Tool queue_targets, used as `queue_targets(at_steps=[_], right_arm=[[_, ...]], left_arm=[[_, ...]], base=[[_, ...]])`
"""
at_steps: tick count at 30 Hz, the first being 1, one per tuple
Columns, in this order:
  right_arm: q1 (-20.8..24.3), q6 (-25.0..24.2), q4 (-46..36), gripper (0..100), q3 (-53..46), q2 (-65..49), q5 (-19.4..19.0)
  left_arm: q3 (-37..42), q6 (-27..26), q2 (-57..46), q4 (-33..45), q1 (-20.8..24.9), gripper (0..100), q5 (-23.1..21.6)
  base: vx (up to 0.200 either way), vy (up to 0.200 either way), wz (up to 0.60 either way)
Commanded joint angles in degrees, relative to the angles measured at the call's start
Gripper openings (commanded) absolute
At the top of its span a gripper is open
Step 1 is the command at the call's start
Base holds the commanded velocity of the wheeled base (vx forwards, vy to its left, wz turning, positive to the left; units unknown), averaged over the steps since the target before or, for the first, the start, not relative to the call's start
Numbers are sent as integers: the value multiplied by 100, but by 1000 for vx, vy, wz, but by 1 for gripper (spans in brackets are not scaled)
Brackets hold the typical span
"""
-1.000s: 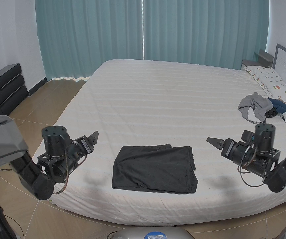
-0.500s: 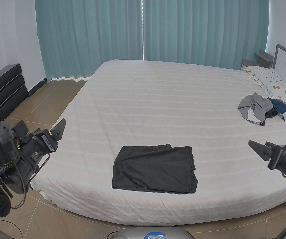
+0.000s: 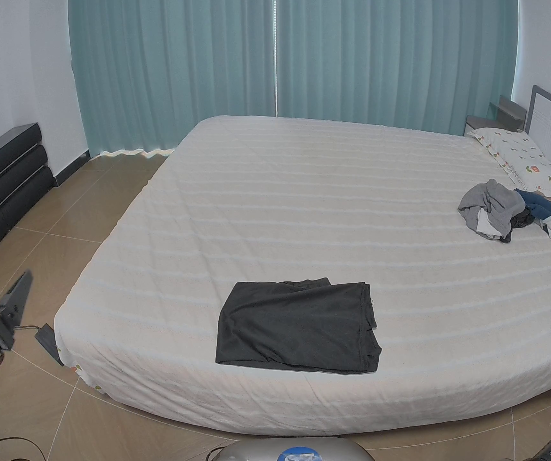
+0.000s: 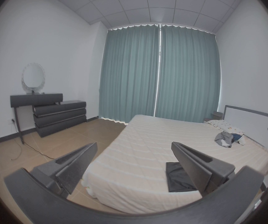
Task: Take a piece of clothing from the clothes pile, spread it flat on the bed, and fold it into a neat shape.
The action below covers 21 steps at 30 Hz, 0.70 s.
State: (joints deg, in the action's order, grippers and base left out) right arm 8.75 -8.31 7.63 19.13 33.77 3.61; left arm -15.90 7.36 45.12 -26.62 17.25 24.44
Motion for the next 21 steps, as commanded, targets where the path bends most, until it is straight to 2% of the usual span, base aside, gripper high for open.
queue_targets(at_steps=[1, 9, 12, 16, 21], right_arm=[[-673, 1183, -2117, 100, 329, -2814, 26], [-849, 1394, -2064, 100, 56, -3377, 17], [-849, 1368, -2020, 100, 12, -3377, -18], [-858, 1403, -1835, 100, -172, -3368, -352], [-858, 1658, -1000, 100, -876, -3368, -449]], left_arm=[[-362, -1141, -3756, 2645, -987, 100, 272], [-274, -1228, -4283, 2654, -1699, 100, 166], [-203, -1272, -4433, 2689, -1743, 100, 96], [-80, -1228, -4459, 2636, -1743, 100, 113], [-115, -1123, -4459, 2671, -1743, 100, 184]], base=[[0, 0, 0], [0, 0, 0], [0, 0, 0], [0, 0, 0], [0, 0, 0]])
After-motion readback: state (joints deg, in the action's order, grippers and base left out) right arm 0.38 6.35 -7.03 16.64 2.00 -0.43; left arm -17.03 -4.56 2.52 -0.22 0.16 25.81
